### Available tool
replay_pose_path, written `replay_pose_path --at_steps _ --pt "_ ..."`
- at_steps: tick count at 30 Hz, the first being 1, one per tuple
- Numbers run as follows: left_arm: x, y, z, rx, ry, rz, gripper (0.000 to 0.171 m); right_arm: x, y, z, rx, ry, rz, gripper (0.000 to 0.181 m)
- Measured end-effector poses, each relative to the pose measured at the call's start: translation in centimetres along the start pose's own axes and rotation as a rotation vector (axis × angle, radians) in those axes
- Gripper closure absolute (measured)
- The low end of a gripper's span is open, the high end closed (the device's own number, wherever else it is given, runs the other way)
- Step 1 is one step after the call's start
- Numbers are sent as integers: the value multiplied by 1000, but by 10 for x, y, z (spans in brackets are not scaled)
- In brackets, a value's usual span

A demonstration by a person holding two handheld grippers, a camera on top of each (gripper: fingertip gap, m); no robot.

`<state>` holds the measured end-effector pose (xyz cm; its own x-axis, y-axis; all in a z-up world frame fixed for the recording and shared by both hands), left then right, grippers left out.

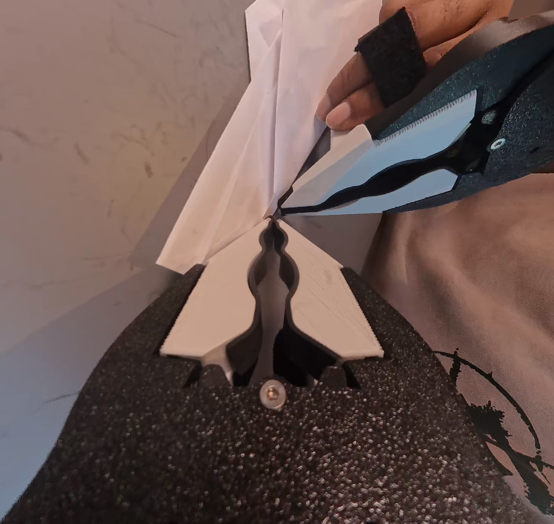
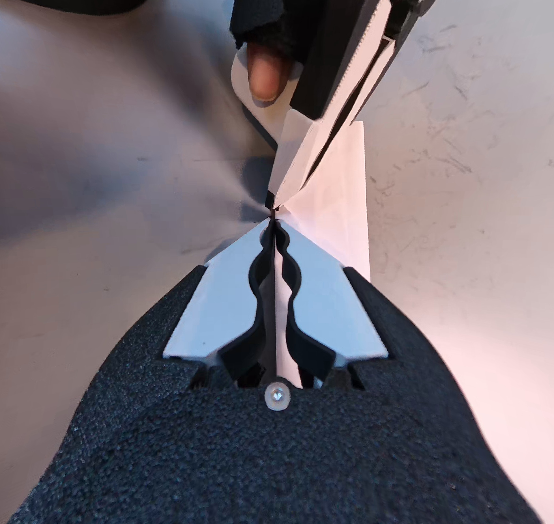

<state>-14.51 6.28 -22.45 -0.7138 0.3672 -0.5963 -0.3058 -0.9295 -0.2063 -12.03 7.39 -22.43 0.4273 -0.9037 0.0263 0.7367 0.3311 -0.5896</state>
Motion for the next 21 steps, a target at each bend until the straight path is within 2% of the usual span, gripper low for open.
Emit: replay_pose_path --at_steps 8,13,16,21 --pt "1 1 0 -16 40 -11 171 -1 1 -2 31 -70 -70 181" --pt "-1 0 0 -30 -63 -98 171 -2 1 -2 21 -110 -91 181" --pt "-2 -10 1 -86 -114 -169 171 -2 2 -2 11 -114 -90 181" --pt "0 -9 -2 -31 -245 -346 171 -2 2 -2 9 -110 -82 181"
Point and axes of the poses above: each gripper's, where its closed fingertips meet, z back along the fingers, y out of its underside, x = y × z across the jaws, the point moved 2 cm from there along z, back along the fingers, and after that the axes turned 11 degrees about -y, right-handed, at the moved point
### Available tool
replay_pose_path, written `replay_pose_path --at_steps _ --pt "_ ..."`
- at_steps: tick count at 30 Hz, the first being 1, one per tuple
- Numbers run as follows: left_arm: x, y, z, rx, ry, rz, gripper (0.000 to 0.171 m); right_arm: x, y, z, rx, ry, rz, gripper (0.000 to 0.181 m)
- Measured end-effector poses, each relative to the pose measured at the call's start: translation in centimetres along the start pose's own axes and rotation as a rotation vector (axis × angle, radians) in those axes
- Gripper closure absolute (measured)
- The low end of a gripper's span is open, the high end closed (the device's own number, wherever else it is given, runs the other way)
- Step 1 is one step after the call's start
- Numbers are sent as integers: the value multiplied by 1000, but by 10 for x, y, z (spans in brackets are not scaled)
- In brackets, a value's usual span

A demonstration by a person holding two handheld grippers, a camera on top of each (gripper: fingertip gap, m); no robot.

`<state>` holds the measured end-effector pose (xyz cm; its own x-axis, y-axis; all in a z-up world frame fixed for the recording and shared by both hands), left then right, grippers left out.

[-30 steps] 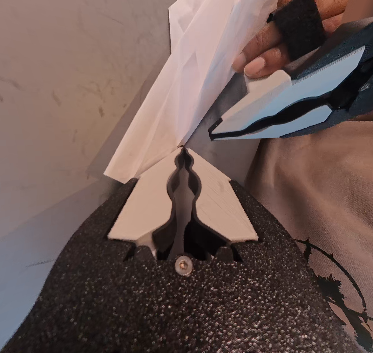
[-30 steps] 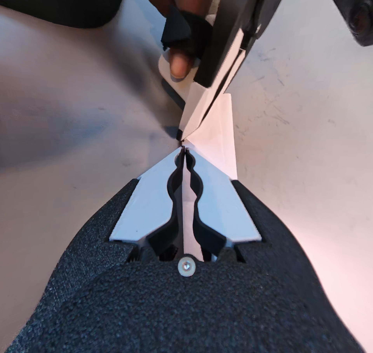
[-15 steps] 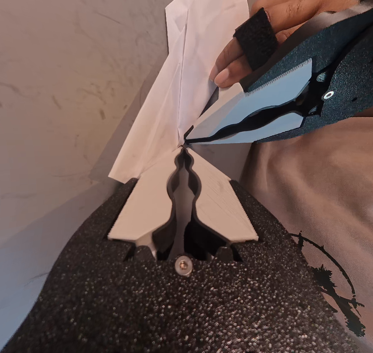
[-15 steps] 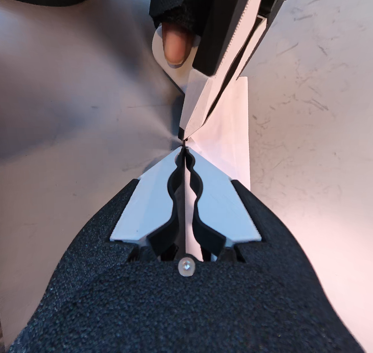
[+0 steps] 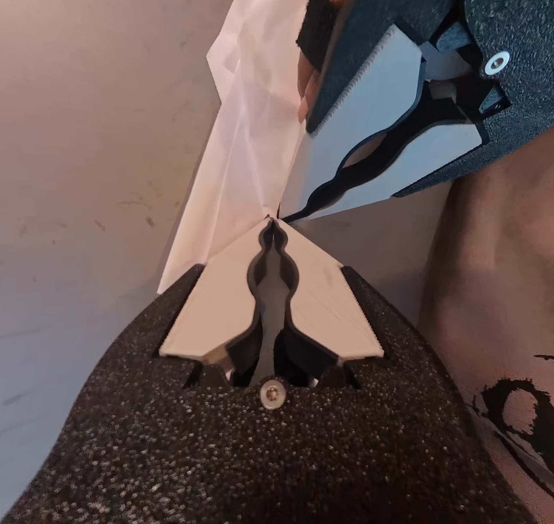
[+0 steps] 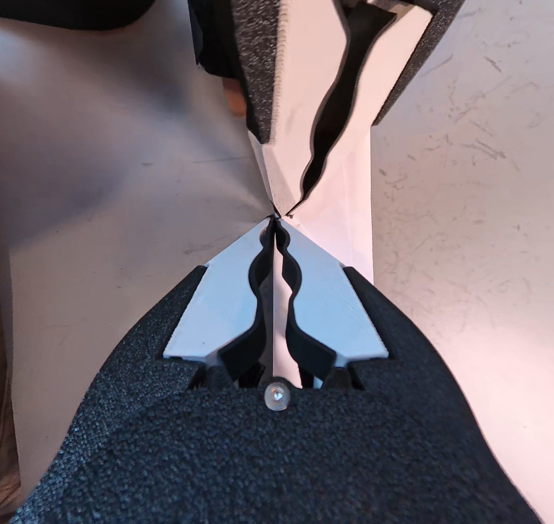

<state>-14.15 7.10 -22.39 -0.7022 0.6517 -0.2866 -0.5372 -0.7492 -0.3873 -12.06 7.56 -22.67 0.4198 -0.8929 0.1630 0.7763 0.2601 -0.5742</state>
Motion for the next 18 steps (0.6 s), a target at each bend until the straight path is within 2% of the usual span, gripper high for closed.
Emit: replay_pose_path --at_steps 4,7,12,18 --pt "-1 2 0 -41 -106 -184 171 0 1 0 -33 -5 -8 181" --pt "-1 3 -1 -126 -177 -345 171 0 1 0 -48 1 3 181" --pt "-1 5 -1 -186 -265 -490 171 0 2 2 -31 -14 28 181" --pt "-1 5 -2 -150 -310 -473 171 -1 6 6 50 -37 47 181"
Point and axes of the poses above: each gripper's, where its closed fingertips meet, z back along the fingers, y out of its underside, x = y × z across the jaws, the point moved 2 cm from there along z, back along the fingers, and after that the axes turned 11 degrees about -y, right-handed, at the moved point
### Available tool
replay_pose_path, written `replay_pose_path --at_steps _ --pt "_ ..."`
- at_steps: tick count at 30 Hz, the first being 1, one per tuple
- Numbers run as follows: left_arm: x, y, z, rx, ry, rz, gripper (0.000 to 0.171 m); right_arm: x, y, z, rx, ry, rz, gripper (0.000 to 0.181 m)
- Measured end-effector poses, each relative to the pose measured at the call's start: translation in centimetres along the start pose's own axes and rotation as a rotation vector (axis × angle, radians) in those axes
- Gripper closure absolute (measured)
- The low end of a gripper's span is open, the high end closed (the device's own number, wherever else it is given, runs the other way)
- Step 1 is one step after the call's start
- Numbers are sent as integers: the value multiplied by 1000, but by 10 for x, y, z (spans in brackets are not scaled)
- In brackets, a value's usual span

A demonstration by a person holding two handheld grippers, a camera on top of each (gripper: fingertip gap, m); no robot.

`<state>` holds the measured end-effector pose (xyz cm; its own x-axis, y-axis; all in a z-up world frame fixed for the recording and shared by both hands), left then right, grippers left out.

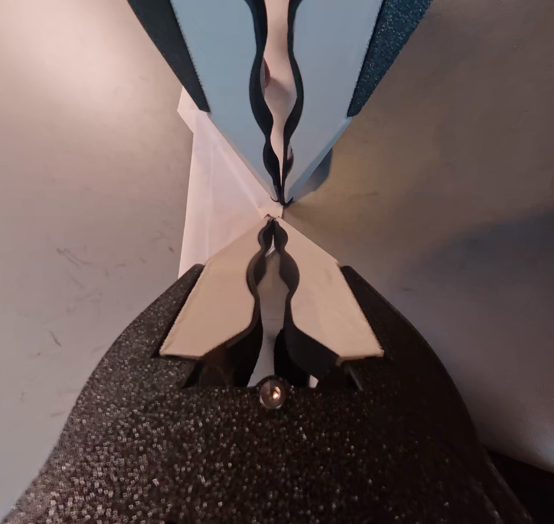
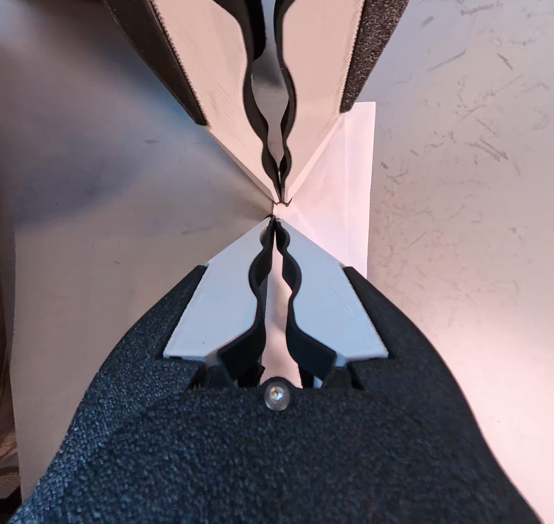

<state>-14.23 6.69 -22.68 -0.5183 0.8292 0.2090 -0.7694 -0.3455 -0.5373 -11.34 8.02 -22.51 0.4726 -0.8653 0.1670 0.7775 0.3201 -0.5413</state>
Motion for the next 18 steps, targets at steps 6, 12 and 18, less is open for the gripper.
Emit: replay_pose_path --at_steps 6,12,18 --pt "1 0 0 7 4 34 171 2 13 9 40 6 21 181" --pt "1 0 -1 -3 15 59 171 0 18 12 17 19 7 181" --pt "1 0 -1 11 10 64 171 -3 24 17 43 58 29 181"
Point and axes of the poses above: each gripper's, where its closed fingertips meet, z back along the fingers, y out of its underside, x = y × z across the jaws, the point moved 2 cm from there along z, back along the fingers, and after that the axes turned 11 degrees about -y, right-handed, at the moved point
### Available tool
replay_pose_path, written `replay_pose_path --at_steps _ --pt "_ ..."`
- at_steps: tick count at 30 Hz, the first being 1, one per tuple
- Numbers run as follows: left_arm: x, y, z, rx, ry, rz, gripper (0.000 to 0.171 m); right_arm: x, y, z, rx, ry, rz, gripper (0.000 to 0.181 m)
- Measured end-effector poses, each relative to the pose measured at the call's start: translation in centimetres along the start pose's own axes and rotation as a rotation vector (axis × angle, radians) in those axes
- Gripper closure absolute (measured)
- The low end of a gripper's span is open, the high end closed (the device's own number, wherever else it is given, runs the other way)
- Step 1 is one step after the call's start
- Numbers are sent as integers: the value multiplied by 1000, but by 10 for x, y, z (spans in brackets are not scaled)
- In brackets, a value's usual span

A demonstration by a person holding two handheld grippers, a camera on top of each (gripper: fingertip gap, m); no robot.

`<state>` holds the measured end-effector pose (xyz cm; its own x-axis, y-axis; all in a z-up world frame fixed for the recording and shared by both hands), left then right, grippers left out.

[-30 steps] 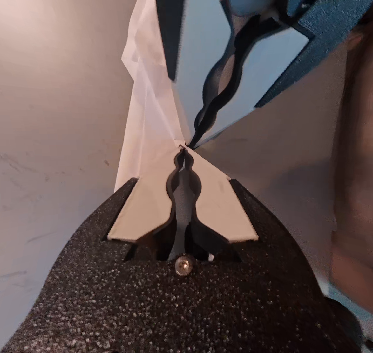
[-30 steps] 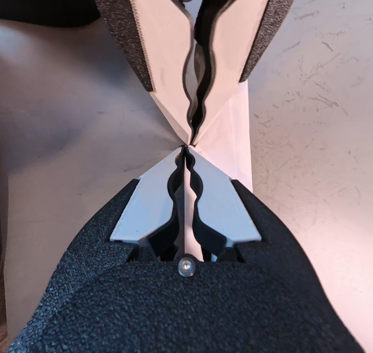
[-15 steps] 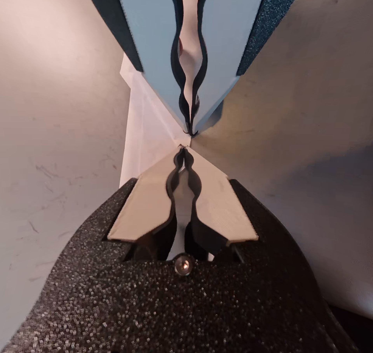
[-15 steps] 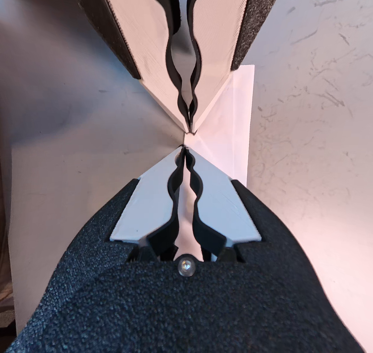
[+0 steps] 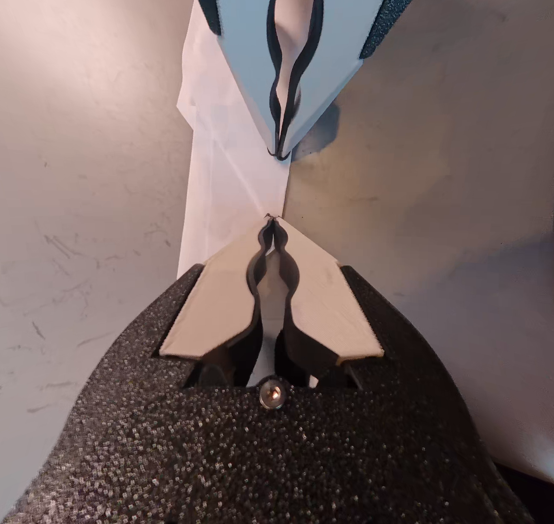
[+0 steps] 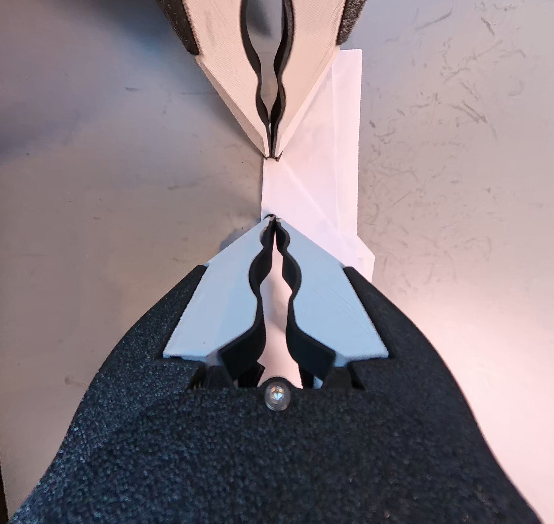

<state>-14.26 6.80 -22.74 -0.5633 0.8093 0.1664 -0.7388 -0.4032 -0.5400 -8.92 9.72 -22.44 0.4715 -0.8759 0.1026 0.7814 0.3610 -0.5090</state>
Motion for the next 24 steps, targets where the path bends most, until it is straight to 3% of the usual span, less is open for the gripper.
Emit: replay_pose_path --at_steps 12,18,24 --pt "1 -5 0 44 35 -15 171 -6 3 0 -133 -150 -171 181" --pt "-5 -20 2 -77 46 -20 169 -7 5 1 -131 -151 -168 181" --pt "-6 -19 -12 -74 -5 -92 169 -7 5 1 -132 -136 -159 181"
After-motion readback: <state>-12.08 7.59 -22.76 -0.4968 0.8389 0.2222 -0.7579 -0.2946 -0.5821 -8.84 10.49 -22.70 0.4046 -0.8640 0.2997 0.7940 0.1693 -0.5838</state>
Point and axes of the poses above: each gripper's, where its closed fingertips meet, z back along the fingers, y out of its underside, x = y × z across the jaws, the point moved 2 cm from there along z, back along the fingers, and after that the axes turned 11 degrees about -y, right-handed, at the moved point
